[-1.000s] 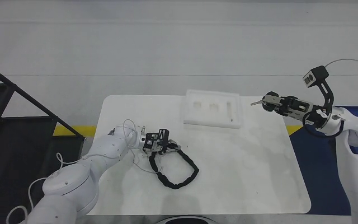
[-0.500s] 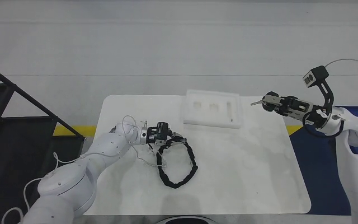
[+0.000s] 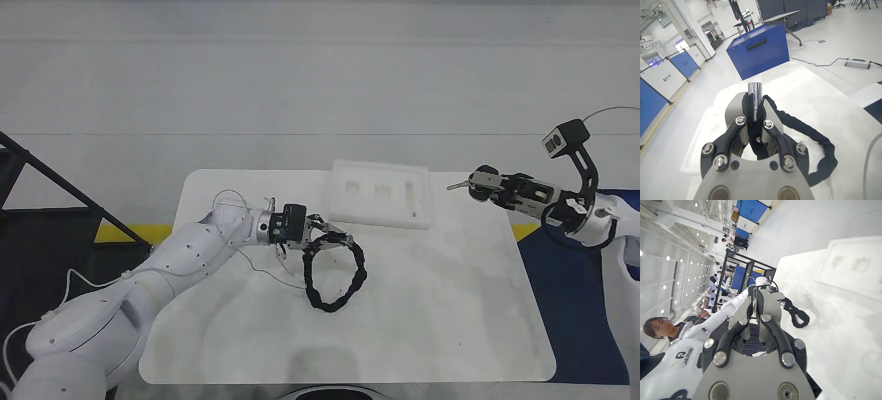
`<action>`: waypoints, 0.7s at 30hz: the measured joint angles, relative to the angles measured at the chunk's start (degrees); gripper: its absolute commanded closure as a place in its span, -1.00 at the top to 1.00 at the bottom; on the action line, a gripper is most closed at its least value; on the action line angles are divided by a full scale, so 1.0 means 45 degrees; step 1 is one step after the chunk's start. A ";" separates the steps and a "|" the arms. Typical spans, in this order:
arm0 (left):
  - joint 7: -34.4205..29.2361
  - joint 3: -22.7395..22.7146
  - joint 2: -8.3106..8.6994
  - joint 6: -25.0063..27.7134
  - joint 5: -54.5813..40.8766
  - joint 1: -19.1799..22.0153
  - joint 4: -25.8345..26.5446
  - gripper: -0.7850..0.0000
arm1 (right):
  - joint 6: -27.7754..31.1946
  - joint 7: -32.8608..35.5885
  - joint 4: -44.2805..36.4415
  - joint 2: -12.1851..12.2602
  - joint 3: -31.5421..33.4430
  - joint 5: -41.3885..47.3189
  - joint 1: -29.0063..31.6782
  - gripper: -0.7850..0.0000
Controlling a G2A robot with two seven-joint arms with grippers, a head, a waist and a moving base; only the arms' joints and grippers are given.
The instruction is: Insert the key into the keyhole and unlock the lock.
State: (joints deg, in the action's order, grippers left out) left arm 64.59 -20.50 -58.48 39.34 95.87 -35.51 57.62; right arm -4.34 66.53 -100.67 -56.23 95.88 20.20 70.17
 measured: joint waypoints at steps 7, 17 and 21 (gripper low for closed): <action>-0.1083 -0.1327 0.0665 0.0128 -0.0623 -0.0320 0.2158 -1.00 | -0.1181 -0.0647 -0.1733 0.0128 0.0964 0.0142 0.0970 -1.00; -0.2234 -0.2539 0.0796 0.0419 -0.1839 -0.0464 0.3750 -1.00 | -0.1507 -0.2457 -0.3401 0.0159 0.1464 -0.0409 0.2259 -1.00; -0.2724 -0.2720 0.0611 0.0425 -0.2634 -0.0504 0.3533 -1.00 | -0.1694 -0.3133 -0.3680 0.0147 0.1305 -0.0534 0.2509 -1.00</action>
State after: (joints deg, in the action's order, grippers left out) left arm 52.34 -32.73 -55.73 41.26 84.01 -37.78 73.52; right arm -11.97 52.43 -117.23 -55.57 101.75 17.80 81.46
